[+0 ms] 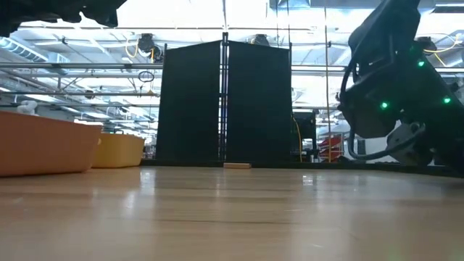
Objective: Sort blocks
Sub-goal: Put the bottom brown block in the blue bin
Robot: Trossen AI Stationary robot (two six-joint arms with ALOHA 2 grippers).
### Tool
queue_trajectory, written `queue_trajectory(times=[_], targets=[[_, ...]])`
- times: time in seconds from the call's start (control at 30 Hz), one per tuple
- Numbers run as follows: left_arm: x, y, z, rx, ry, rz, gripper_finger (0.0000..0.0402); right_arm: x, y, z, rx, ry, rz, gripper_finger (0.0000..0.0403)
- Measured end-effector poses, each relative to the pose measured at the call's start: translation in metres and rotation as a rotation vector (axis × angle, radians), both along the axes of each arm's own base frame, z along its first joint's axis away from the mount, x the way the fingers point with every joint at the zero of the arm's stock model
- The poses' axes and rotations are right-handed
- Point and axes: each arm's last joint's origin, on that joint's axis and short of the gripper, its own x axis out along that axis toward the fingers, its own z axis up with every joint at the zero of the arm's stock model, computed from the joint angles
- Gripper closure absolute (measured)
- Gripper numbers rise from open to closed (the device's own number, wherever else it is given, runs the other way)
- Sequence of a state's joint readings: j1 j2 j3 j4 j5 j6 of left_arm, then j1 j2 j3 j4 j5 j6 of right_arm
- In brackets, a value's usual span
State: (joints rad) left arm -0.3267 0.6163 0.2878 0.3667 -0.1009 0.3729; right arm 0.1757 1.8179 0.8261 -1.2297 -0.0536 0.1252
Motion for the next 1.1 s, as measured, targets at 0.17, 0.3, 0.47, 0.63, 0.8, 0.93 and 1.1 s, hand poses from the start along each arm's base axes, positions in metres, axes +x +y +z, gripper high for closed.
queue_trajectory(times=[0.17, 0.3, 0.47, 0.63, 0.8, 0.93, 1.1], targets=[[0.000, 0.000, 0.000, 0.000, 0.001, 0.000, 0.0254, -0.001, 0.000, -0.003, 0.012, -0.008, 0.012, 0.0178], [0.000, 0.000, 0.000, 0.001, 0.001, 0.000, 0.0254, -0.001, 0.000, -0.003, 0.016, -0.008, 0.010, 0.0199], [0.000, 0.000, 0.000, 0.001, 0.001, 0.000, 0.0254, 0.005, 0.001, 0.000, 0.010, -0.036, -0.003, 0.0259], [0.000, 0.000, 0.000, 0.000, 0.001, 0.000, 0.0254, 0.022, 0.004, 0.010, -0.005, -0.113, -0.030, 0.0316], [0.000, 0.000, -0.001, -0.016, 0.015, -0.001, 0.0254, 0.051, 0.009, 0.030, -0.001, -0.237, -0.059, 0.0326], [0.000, 0.000, -0.001, -0.025, 0.016, -0.001, 0.0254, 0.079, 0.014, 0.057, 0.028, -0.376, -0.063, 0.0315], [0.000, 0.000, -0.001, -0.049, 0.022, -0.002, 0.0254, 0.115, 0.019, 0.103, 0.050, -0.592, -0.058, 0.0316]])
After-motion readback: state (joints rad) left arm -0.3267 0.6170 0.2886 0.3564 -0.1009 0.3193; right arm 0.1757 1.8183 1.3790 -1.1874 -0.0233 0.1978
